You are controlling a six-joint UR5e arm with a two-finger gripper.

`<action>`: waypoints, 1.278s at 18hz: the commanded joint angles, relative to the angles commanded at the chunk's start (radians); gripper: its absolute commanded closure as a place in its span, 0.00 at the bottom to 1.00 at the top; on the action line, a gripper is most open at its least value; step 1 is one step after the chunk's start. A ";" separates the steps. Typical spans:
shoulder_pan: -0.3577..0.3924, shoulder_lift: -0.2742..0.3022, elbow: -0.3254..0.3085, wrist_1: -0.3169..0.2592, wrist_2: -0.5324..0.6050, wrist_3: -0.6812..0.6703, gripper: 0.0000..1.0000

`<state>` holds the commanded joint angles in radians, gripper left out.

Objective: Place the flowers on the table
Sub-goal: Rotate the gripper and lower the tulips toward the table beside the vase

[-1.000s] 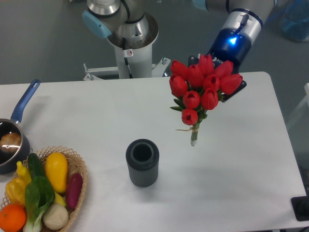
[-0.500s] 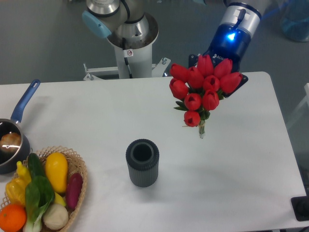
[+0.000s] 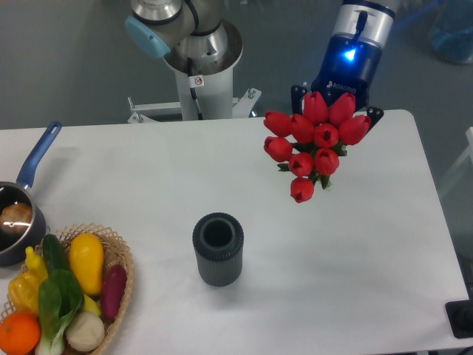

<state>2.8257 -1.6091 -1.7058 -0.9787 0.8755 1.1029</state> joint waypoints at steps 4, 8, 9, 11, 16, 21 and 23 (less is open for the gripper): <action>-0.046 0.000 -0.002 -0.005 0.135 0.020 0.57; -0.075 -0.014 -0.009 -0.006 0.259 0.037 0.60; -0.075 -0.017 -0.012 -0.006 0.261 0.050 0.61; -0.074 -0.031 -0.012 -0.006 0.273 0.101 0.61; -0.075 -0.083 0.000 -0.003 0.342 0.144 0.61; -0.075 -0.140 0.014 -0.003 0.396 0.221 0.61; -0.077 -0.156 0.012 -0.003 0.413 0.241 0.61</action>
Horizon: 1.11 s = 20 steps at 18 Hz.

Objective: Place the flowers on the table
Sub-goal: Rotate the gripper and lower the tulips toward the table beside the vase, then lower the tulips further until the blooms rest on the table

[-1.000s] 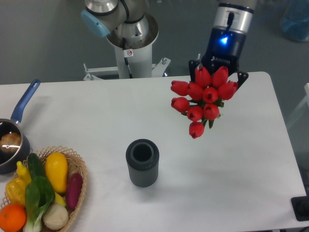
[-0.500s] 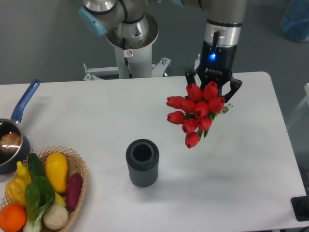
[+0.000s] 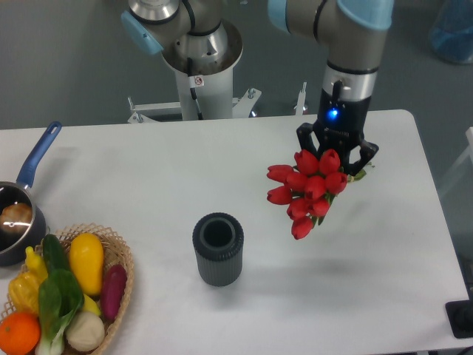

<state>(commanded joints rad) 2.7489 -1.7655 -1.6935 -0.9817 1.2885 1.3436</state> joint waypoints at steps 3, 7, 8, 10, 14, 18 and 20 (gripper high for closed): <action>-0.002 -0.017 -0.008 -0.002 0.002 0.005 0.61; -0.014 -0.061 -0.012 -0.003 0.029 0.005 0.61; -0.015 -0.068 -0.011 -0.003 0.050 0.005 0.61; -0.015 -0.086 -0.012 -0.003 0.089 0.005 0.61; -0.017 -0.106 -0.012 -0.003 0.132 0.006 0.61; -0.051 -0.124 -0.011 -0.003 0.239 0.029 0.61; -0.055 -0.129 -0.012 -0.002 0.264 0.031 0.61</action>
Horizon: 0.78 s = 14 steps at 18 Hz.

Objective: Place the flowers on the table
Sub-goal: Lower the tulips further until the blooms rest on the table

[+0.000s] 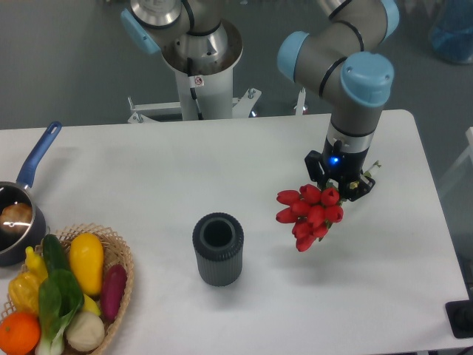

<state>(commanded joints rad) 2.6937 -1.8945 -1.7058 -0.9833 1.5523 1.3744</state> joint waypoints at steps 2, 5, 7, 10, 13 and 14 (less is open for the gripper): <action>-0.006 -0.009 0.000 0.000 0.002 0.000 0.61; -0.009 -0.017 -0.002 0.000 0.034 0.002 0.61; -0.018 -0.025 -0.002 0.000 0.037 0.000 0.61; -0.023 -0.035 -0.002 0.002 0.040 0.002 0.61; -0.028 -0.044 0.000 0.003 0.074 0.002 0.60; -0.035 -0.048 0.000 0.003 0.080 0.002 0.60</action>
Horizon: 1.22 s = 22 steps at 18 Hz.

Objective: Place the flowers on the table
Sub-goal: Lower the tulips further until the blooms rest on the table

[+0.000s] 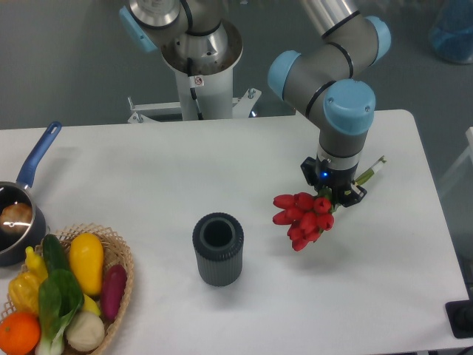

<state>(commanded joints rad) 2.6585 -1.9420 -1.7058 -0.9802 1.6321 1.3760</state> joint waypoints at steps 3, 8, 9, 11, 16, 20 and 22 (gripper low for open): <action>-0.002 -0.008 0.000 0.000 0.002 -0.002 0.59; -0.002 -0.009 0.000 0.002 0.000 -0.002 0.53; -0.002 -0.009 0.000 0.003 0.000 -0.002 0.50; -0.003 -0.011 0.000 0.003 0.000 -0.003 0.47; -0.003 -0.012 0.000 0.003 0.000 -0.003 0.42; -0.003 -0.017 0.000 0.006 0.000 -0.003 0.29; -0.003 -0.020 0.000 0.006 0.000 -0.003 0.21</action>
<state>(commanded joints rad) 2.6553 -1.9619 -1.7058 -0.9741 1.6322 1.3729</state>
